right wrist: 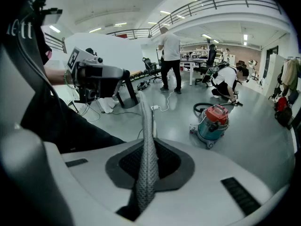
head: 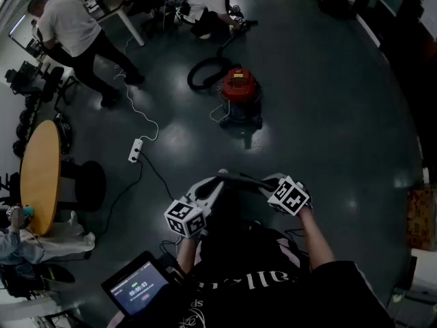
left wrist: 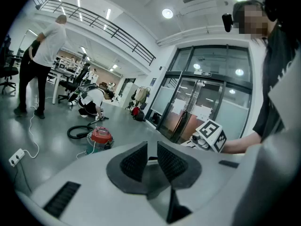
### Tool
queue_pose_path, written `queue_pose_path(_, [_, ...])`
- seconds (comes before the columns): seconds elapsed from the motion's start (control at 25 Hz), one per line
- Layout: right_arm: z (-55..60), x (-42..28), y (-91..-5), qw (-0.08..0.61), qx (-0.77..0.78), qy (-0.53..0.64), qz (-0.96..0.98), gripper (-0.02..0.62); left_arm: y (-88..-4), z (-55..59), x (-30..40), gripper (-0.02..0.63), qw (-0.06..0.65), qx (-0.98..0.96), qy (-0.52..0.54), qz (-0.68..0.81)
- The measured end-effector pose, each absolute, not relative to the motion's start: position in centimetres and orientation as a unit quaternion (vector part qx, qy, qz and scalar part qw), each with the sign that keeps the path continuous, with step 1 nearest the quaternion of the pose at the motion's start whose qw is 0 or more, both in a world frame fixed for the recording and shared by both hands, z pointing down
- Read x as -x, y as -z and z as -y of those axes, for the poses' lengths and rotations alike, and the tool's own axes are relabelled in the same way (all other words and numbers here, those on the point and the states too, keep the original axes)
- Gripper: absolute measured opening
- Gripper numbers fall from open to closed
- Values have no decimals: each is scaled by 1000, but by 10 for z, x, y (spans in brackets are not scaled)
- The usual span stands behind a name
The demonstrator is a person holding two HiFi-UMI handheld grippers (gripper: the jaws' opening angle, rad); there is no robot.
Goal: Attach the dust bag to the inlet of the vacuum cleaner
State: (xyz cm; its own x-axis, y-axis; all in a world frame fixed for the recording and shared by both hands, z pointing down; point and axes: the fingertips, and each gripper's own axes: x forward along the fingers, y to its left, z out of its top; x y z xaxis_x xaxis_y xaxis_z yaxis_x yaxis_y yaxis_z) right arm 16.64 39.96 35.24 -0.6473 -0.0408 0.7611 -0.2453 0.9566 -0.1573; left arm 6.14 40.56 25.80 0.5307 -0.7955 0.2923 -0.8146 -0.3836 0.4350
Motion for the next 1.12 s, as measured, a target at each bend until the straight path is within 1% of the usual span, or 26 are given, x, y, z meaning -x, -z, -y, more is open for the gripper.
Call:
queue_pose_path(0.52, [-241,-66,-400,417,-150,-158,882,40,-297,-208,62,69,295,-859,-47,416])
queue_pose_path(0.68, [-201,-40,-420,430,-161,-172,871,40,-319,-155,97,69,305,-871,-62,381])
queue_pose_path(0.8, [-173,-25,-431,442,-167,-176,864,40,-334,-118,111,69,301,-881,-71,358])
queue_pose_path(1.0, [-116,-9,-461,441,-169,-174,864,40,-370,-55,120,69,303,-884,-61,351])
queue_pose_path(1.12, [-81,-4,-486,447,-159,-165,865,40,-402,-24,122,69,299,-884,-79,350])
